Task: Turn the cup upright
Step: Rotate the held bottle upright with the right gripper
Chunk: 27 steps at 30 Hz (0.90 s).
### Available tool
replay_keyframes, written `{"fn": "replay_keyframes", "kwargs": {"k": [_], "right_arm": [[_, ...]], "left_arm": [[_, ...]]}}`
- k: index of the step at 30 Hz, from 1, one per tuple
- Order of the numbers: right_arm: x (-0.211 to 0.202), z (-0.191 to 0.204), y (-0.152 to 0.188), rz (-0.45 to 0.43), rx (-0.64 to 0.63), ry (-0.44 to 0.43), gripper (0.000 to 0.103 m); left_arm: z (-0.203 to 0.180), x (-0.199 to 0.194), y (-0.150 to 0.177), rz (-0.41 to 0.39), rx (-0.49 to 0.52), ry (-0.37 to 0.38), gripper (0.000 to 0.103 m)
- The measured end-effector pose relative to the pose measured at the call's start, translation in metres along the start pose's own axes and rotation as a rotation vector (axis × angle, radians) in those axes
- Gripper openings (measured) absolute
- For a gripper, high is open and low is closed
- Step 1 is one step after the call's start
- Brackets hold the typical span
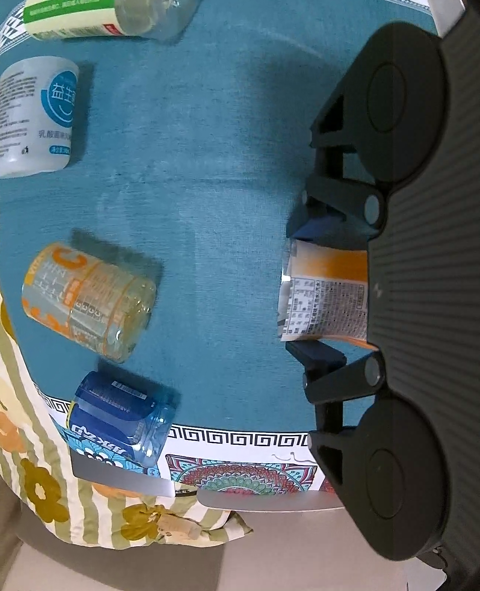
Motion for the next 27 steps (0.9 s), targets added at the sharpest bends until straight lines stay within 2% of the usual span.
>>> {"fn": "replay_keyframes", "kwargs": {"k": [4, 8, 13, 19, 22, 24, 27], "right_arm": [[-0.004, -0.003, 0.000, -0.009, 0.005, -0.015, 0.070], [-0.017, 0.003, 0.003, -0.088, -0.040, -0.024, 0.069], [-0.046, 0.019, 0.018, -0.305, -0.186, -0.020, 0.069], [-0.057, 0.026, 0.044, -0.646, -0.333, -0.003, 0.069], [-0.049, 0.022, 0.058, -0.760, -0.358, -0.008, 0.069], [-0.041, 0.020, 0.069, -0.837, -0.411, 0.018, 0.069], [-0.032, 0.015, 0.080, -0.893, -0.444, 0.020, 0.070]], "left_arm": [[-0.002, 0.001, -0.002, 0.000, 0.006, 0.004, 0.103], [-0.004, 0.000, -0.003, -0.004, 0.012, 0.003, 0.103], [-0.005, -0.004, -0.004, -0.010, 0.017, -0.007, 0.103], [-0.005, -0.006, 0.003, -0.009, 0.041, -0.039, 0.103], [-0.005, -0.006, 0.007, -0.010, 0.071, -0.056, 0.103], [-0.006, -0.006, 0.011, -0.008, 0.086, -0.069, 0.103], [-0.005, -0.006, 0.016, -0.005, 0.085, -0.077, 0.103]]}}
Point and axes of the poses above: each gripper's, at about its wrist camera, not at the fingertips, and x roughly the way its jaws point, z to its left, y to its underside, the point moved 5 cm from there along x, roughly the way its jaws point, and after that the axes turned 12 degrees about x, right-handed, at the moved point
